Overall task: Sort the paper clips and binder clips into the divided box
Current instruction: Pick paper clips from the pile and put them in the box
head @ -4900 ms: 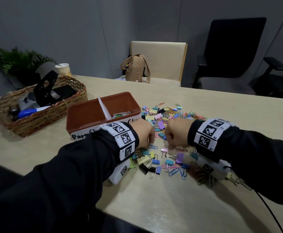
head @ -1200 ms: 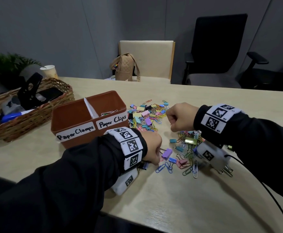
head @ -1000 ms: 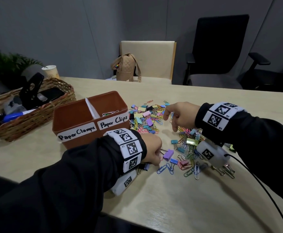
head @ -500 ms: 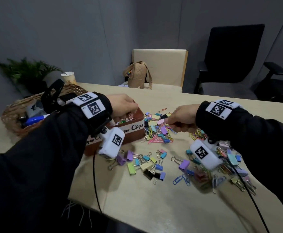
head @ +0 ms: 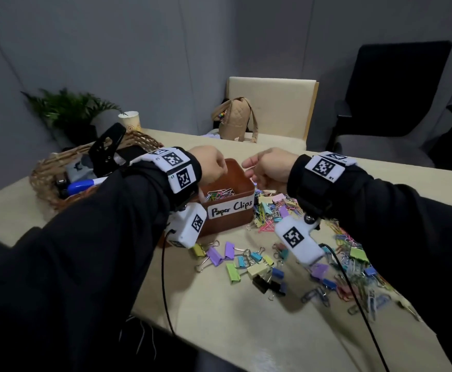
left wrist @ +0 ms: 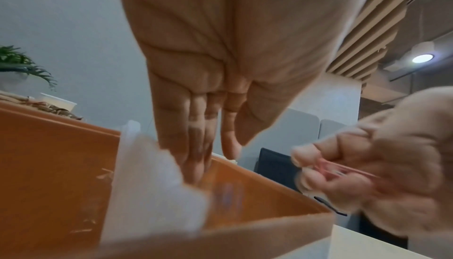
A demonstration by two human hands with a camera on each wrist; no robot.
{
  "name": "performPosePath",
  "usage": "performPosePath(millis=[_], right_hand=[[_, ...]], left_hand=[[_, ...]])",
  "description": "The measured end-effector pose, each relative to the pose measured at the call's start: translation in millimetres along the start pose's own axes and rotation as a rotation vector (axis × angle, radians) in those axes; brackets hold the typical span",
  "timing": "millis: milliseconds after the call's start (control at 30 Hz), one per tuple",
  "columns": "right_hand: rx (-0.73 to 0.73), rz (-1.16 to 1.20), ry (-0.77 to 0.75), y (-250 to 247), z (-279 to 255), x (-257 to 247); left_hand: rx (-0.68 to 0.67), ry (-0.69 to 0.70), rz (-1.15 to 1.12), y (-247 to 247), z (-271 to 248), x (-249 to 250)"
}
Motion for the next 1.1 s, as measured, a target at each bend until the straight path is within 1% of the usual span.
performPosePath(millis=[67,133,267,333,367,433,500,533,600,667,767,867,933,1000,1100], right_hand=[[0.034,-0.014,-0.054,15,6,-6],[0.039,-0.005,-0.077,28,13,-6],[-0.068,-0.183,-0.188,35,18,1],[-0.086,-0.255,-0.22,33,15,1],[-0.078,-0.243,-0.224,30,15,2],[-0.04,-0.15,-0.247,23,15,2],[0.051,-0.026,-0.296,9,12,3],[0.116,-0.001,-0.325,0,9,4],[0.212,-0.043,-0.327,-19,6,11],[0.2,-0.22,-0.269,-33,5,23],[0.103,-0.676,-0.167,-44,3,40],[-0.058,-1.022,-0.1,-43,-3,51],[-0.139,-1.176,-0.057,-40,-9,56],[-0.165,-1.263,-0.039,-38,-13,61],[-0.192,-1.35,-0.061,-35,-18,66]], left_hand=[[-0.006,0.016,0.011,0,-3,-3],[-0.022,0.032,0.015,0,-7,-5],[0.006,0.103,0.101,-5,-10,-8],[-0.026,0.15,0.141,-5,-10,-6],[-0.047,0.168,0.159,-6,-11,-4],[-0.071,0.192,0.184,-7,-12,0],[-0.064,0.21,0.19,-7,-12,6],[-0.063,0.216,0.181,-6,-13,9],[-0.085,0.216,0.139,3,-15,17],[-0.129,0.21,0.066,17,-21,25],[-0.178,0.189,-0.036,38,-31,40],[-0.142,0.203,0.001,56,-36,52],[-0.152,0.199,0.037,67,-36,57],[-0.186,0.186,0.081,77,-34,59],[-0.203,0.196,0.169,85,-29,62]])
Point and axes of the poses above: each hand's wrist, its own z-axis towards the middle knuckle, its own y-axis out of the palm, x = y × z, the point moved 2 cm from there along z, towards the middle knuckle, and after that the axes turned 2 degrees about -y, right-handed, at the moved point
